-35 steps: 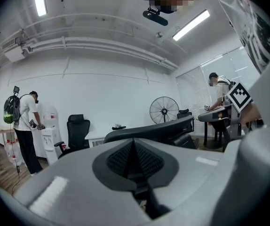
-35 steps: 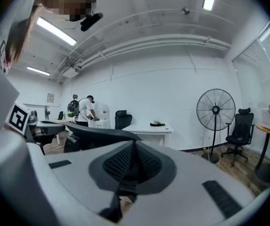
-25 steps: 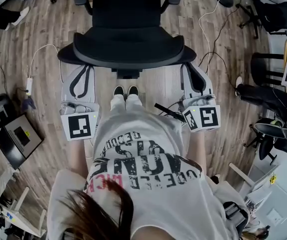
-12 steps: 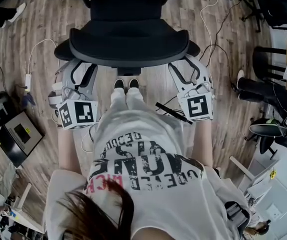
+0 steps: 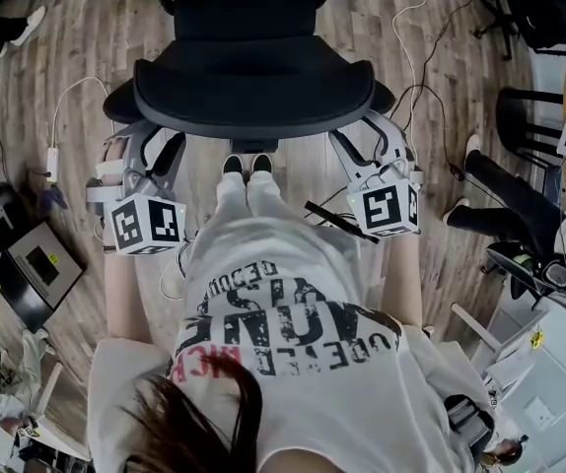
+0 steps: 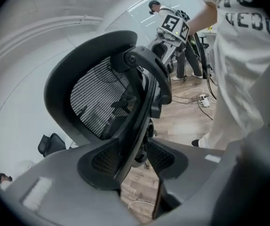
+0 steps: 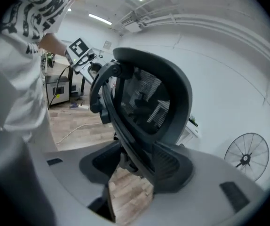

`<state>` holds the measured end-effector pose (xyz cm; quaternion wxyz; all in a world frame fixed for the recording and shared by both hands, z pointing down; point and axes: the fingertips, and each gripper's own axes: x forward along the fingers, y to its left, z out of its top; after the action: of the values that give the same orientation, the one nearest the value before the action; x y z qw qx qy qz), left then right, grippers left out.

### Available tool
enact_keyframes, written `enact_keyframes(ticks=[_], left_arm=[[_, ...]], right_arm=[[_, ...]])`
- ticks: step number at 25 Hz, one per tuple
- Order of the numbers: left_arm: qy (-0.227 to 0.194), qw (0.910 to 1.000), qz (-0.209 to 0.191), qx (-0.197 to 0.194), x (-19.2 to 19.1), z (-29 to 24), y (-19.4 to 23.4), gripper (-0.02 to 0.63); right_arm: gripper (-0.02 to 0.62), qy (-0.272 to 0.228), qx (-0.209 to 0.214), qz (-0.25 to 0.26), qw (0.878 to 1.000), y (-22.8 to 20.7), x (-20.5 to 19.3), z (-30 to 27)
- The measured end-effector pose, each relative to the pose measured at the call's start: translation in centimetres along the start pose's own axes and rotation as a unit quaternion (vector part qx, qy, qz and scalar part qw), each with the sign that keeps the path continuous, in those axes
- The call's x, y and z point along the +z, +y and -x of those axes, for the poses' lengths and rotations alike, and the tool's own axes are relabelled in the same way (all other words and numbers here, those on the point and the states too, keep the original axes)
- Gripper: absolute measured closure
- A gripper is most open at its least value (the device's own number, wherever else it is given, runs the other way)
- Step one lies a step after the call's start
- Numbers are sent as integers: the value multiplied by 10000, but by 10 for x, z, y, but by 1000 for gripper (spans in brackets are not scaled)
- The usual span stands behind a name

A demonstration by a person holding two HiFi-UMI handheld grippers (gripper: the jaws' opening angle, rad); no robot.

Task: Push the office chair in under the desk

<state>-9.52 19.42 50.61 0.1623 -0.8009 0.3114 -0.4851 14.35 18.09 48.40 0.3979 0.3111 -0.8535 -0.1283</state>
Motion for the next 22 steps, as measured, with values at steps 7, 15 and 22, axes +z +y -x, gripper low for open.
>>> enact_keyframes(ticks=[7,15,22], left_arm=[[7,9998,-208,-2,1,-21,4,413],[92,9982,-578,-145,1,-29,3,410],[320,9947,-974,28,-2,-36,3,416]], right_arm=[[410,373,166,859,9955,4,-7,-24],[405,455,158,1234,9912,7,-11,-34],[405,501,116,1264,9906,8,-14,-36]])
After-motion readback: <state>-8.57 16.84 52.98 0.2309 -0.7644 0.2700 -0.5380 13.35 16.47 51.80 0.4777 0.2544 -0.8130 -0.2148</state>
